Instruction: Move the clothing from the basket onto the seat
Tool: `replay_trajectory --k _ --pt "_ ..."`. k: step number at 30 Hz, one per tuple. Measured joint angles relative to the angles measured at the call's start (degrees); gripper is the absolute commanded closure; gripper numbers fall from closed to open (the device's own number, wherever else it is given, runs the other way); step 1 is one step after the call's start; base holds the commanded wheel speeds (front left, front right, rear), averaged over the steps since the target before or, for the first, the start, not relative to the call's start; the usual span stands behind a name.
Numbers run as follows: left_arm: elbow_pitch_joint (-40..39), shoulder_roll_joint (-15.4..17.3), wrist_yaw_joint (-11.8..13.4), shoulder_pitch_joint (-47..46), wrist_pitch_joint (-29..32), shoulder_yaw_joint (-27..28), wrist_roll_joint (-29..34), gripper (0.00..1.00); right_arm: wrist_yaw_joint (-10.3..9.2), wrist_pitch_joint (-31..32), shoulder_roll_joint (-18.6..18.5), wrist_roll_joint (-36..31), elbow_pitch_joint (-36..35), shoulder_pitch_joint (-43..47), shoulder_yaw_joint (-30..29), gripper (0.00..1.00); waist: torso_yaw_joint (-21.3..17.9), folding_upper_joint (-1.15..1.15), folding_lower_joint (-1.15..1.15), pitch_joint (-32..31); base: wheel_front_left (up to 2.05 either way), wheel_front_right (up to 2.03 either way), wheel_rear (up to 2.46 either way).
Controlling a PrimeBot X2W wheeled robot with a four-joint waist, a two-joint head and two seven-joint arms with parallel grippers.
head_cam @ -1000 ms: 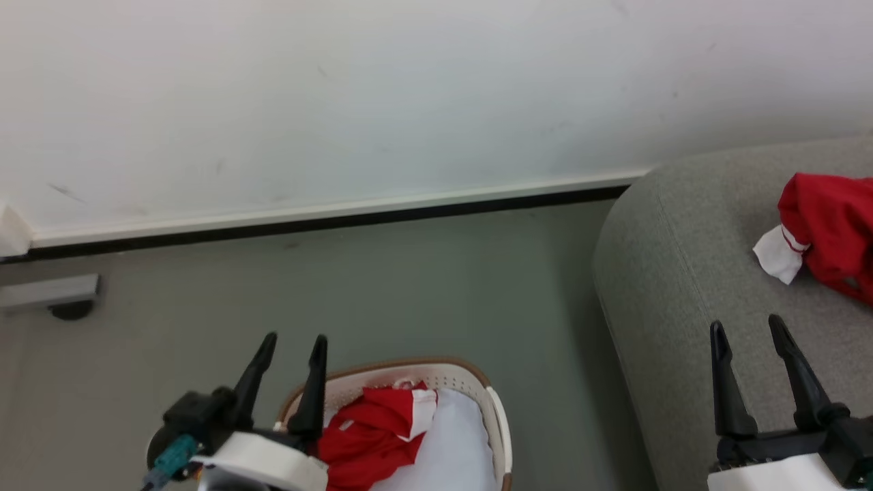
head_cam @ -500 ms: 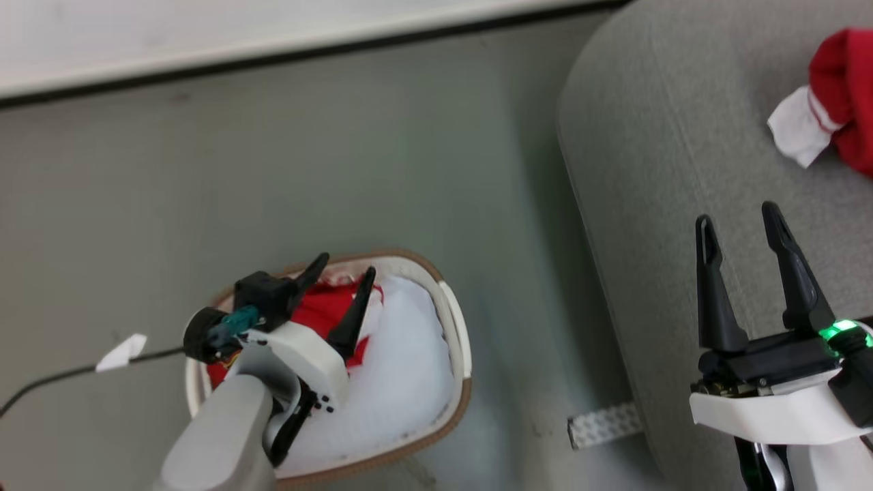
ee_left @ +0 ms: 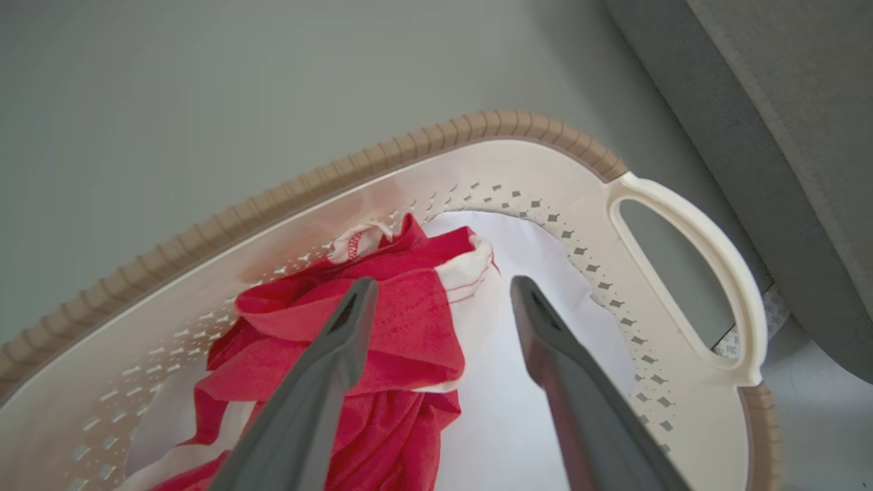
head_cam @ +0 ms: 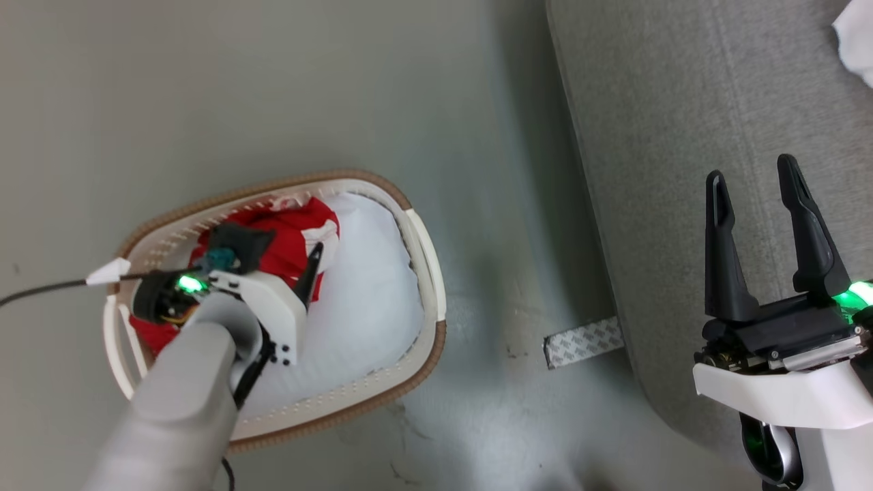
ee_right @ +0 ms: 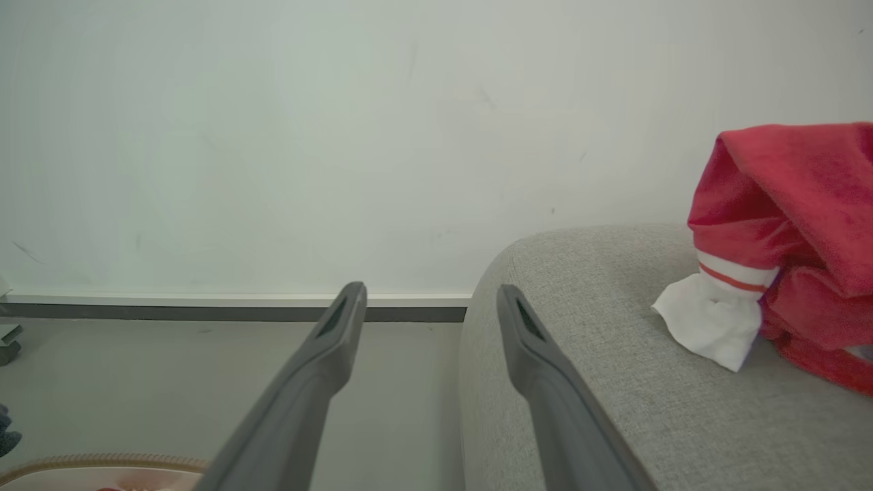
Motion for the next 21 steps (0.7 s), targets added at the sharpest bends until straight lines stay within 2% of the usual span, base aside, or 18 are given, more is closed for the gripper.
replay_trajectory --k 19,20,21 --pt "13.6 2.4 0.1 -11.4 2.1 -5.5 0.7 0.0 0.0 0.0 0.0 3.1 -2.9 -0.9 -0.3 0.0 -3.2 0.0 -0.01 9.7 0.0 0.0 0.0" --pt "14.1 2.4 0.1 -11.7 2.1 -5.7 0.8 0.15 0.0 0.0 0.0 3.1 -3.1 -0.8 -0.3 0.0 -3.3 0.0 -0.01 10.1 0.0 0.0 0.0" --pt "14.6 2.4 0.1 -11.9 2.1 -5.9 1.0 0.65 0.01 0.0 0.0 3.1 -3.1 -0.8 -0.4 0.0 -3.4 0.0 -0.01 10.3 0.0 0.0 0.0"
